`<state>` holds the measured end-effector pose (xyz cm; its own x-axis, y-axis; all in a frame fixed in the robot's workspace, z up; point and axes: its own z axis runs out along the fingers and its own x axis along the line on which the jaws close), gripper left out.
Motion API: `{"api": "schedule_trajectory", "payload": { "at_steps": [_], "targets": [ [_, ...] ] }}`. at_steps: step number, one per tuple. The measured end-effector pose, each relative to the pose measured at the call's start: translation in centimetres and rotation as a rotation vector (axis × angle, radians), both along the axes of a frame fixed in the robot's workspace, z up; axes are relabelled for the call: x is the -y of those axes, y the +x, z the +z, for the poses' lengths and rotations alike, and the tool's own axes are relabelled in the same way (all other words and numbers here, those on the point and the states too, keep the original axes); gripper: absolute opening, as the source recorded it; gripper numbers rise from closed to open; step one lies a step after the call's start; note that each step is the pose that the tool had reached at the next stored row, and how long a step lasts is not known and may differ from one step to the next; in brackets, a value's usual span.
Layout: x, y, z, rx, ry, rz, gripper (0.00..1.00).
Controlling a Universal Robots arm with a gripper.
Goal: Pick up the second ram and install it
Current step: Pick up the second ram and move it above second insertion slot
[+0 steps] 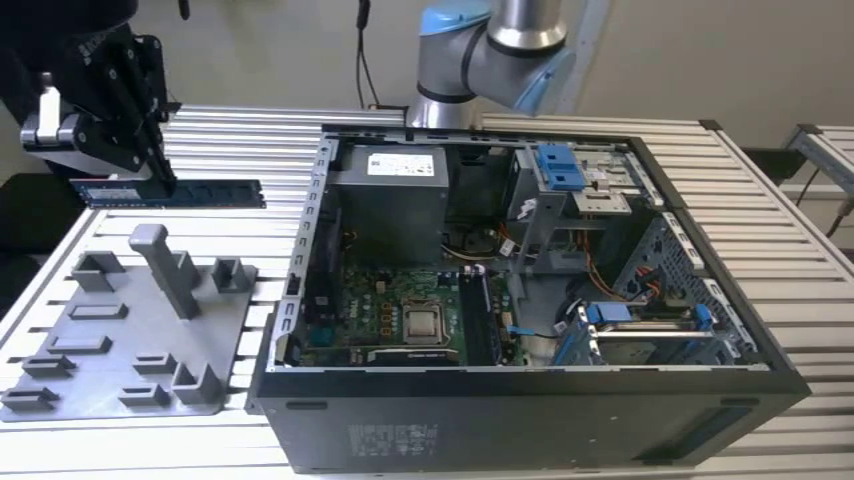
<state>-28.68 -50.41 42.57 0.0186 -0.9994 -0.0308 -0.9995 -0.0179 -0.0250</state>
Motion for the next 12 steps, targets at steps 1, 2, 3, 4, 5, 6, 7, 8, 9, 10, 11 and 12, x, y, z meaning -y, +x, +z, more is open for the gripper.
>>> {"api": "schedule_trajectory", "payload": {
  "at_steps": [1,2,3,4,5,6,7,8,9,10,11,12],
  "targets": [
    [0.0,0.29,0.0,0.0,0.0,0.0,0.14],
    [0.0,0.59,0.0,0.0,0.0,0.0,0.14],
    [0.0,0.86,0.0,0.0,0.0001,0.0,0.14],
    [0.0,1.12,0.0,0.0,0.0,0.0,0.14],
    [0.0,1.39,0.0,0.0,0.0,0.0,0.14],
    [0.0,1.66,0.0,0.0,0.0,0.0,0.14],
    [0.0,1.93,0.0,-0.0001,0.0,0.0,0.14],
    [0.0,2.2,0.0,-0.0001,0.0,0.0,0.14],
    [0.0,2.48,0.0,-0.0001,0.0,0.0,0.14],
    [0.0,2.76,0.0,-0.0001,0.0,0.0,0.14],
    [0.0,3.04,0.0,0.0,0.0,0.0,0.14],
    [0.0,3.33,0.0,0.0,0.0,0.0,0.14]
  ]
}}
